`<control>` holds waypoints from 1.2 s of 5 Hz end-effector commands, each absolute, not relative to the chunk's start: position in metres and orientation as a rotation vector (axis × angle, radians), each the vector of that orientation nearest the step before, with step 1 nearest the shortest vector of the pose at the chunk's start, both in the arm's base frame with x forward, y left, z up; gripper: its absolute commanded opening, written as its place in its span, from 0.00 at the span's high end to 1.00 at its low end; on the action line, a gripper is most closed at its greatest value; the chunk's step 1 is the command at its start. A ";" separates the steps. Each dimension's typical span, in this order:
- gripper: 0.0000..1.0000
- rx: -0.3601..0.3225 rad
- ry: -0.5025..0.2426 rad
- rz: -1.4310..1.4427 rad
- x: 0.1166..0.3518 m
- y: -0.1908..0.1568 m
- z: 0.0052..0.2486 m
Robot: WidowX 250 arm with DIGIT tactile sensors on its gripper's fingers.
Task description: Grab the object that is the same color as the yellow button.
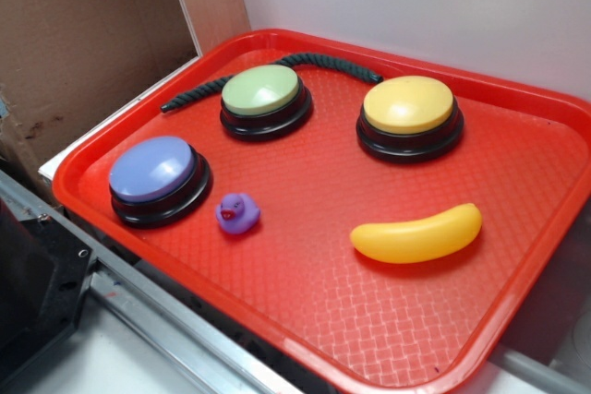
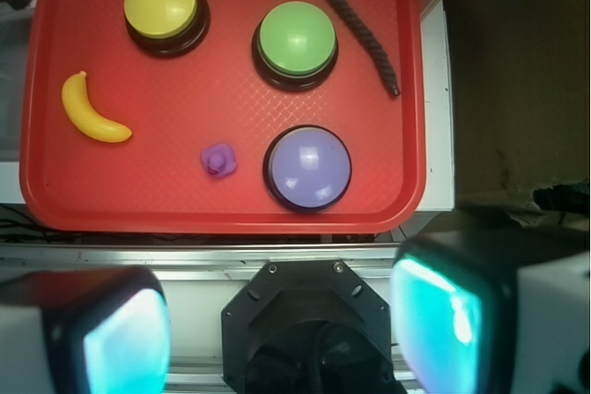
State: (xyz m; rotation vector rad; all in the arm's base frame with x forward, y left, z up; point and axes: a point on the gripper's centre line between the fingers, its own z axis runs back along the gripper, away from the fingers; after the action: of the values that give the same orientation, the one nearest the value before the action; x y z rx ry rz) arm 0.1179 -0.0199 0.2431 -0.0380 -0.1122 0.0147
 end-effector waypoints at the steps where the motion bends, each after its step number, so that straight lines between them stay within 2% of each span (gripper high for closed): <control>1: 0.00 -0.038 -0.112 0.015 0.118 -0.020 0.243; 2: 0.00 -0.043 -0.117 0.030 0.135 -0.013 0.242; 3: 0.00 -0.052 -0.087 0.077 0.171 -0.001 0.242; 4: 0.00 -0.044 -0.061 0.045 0.222 0.001 0.241; 5: 0.00 0.035 0.004 -0.155 0.272 -0.045 0.235; 6: 0.00 0.031 0.026 -0.343 0.300 -0.093 0.221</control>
State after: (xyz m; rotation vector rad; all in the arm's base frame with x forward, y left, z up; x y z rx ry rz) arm 0.2987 -0.0881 0.2017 0.0380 0.1039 -0.3429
